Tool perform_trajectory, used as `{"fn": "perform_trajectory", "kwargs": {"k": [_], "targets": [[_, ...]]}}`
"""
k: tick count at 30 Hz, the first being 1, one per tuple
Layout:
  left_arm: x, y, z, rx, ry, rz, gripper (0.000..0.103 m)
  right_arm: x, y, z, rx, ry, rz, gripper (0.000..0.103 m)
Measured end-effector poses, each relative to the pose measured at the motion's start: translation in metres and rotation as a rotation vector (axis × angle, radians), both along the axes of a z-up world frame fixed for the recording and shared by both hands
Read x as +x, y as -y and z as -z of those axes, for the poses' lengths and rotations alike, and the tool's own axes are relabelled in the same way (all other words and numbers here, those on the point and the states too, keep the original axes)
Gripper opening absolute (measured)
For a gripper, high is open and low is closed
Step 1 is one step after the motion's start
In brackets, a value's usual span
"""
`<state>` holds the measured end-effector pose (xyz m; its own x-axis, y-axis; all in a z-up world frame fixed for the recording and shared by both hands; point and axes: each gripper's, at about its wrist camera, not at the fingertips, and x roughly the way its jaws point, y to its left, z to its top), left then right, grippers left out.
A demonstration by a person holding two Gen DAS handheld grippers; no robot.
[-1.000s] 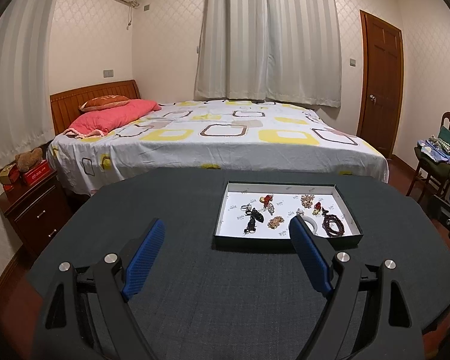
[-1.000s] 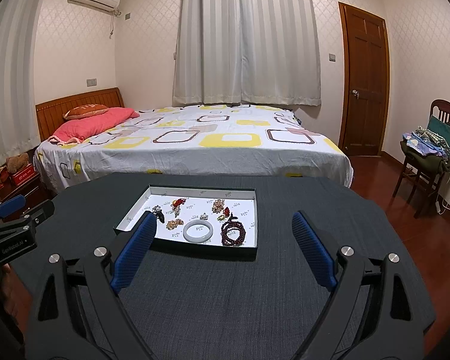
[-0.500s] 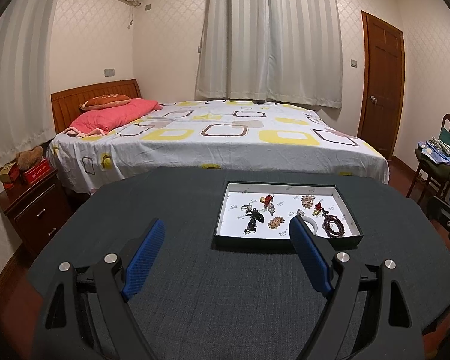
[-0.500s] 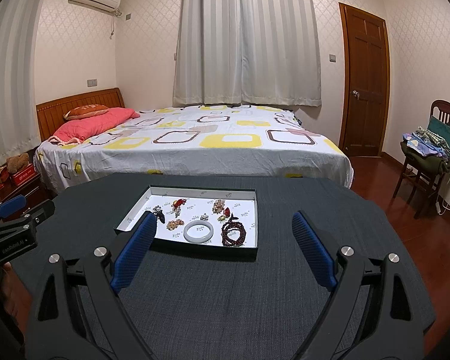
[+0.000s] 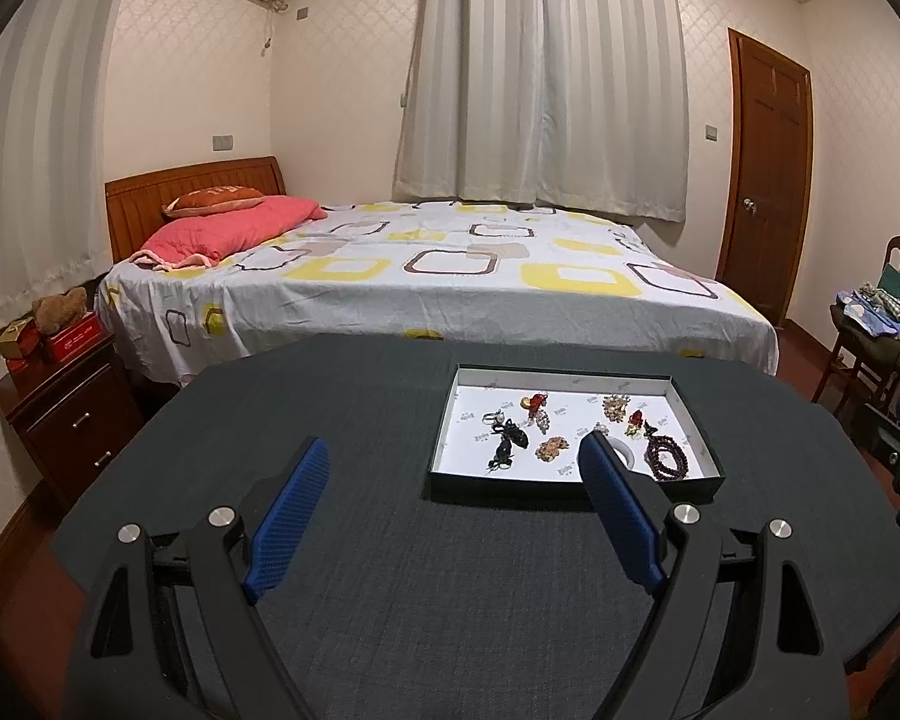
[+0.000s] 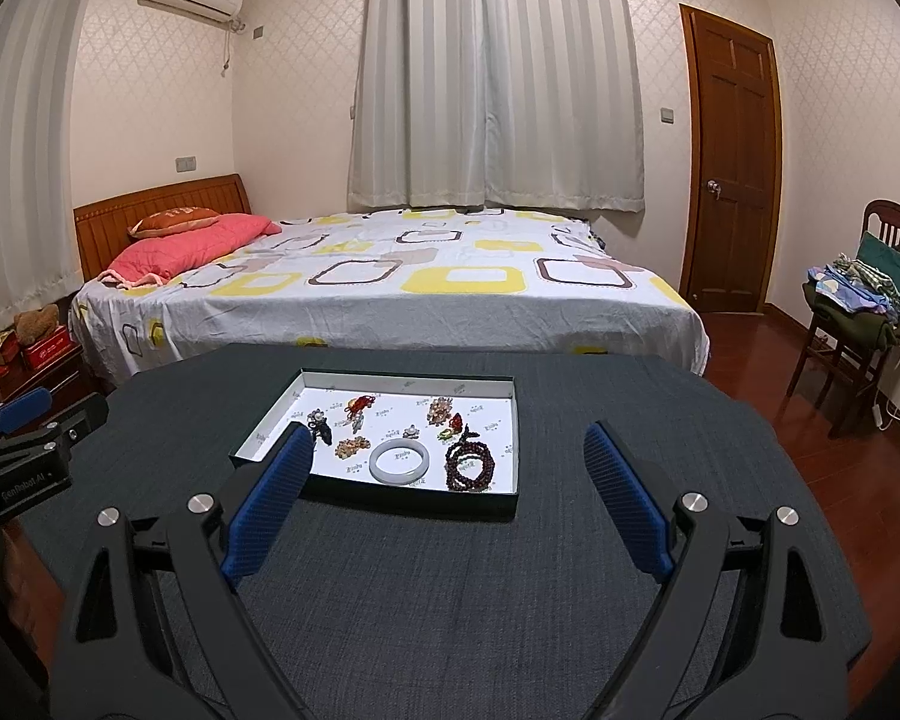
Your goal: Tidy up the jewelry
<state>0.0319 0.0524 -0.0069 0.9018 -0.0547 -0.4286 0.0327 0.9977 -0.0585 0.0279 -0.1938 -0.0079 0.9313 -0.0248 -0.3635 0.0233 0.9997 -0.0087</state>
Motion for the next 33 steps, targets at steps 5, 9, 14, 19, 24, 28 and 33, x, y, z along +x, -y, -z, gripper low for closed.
{"fn": "perform_trajectory", "kwargs": {"k": [5, 9, 14, 19, 24, 28, 33], "targets": [[0.0015, 0.0039, 0.0011, 0.006, -0.016, 0.010, 0.082, -0.0005, -0.0009, -0.0001, -0.001, 0.002, -0.001, 0.090], [0.0009, 0.0035, -0.0007, 0.008, -0.007, 0.011, 0.082, -0.0005, -0.0009, -0.0001, -0.001, 0.003, -0.001, 0.090], [0.0000, 0.0016, -0.0032, -0.002, 0.006, 0.016, 0.082, -0.0005, -0.0013, -0.0001, -0.001, 0.003, -0.001, 0.090], [0.0000, 0.0017, -0.0035, 0.002, 0.008, 0.026, 0.082, -0.0005, -0.0015, 0.0000, -0.002, 0.003, -0.001, 0.090], [-0.0005, 0.0010, -0.0041, -0.006, 0.016, 0.027, 0.083, -0.0007, -0.0023, -0.0001, -0.001, 0.003, 0.000, 0.090], [-0.0032, 0.0009, -0.0061, -0.003, 0.039, 0.005, 0.085, -0.0006, -0.0022, 0.0002, -0.001, 0.002, -0.001, 0.090], [-0.0025, 0.0020, -0.0057, 0.015, 0.041, -0.030, 0.086, -0.0008, -0.0043, 0.0008, -0.002, -0.001, -0.003, 0.090]]}}
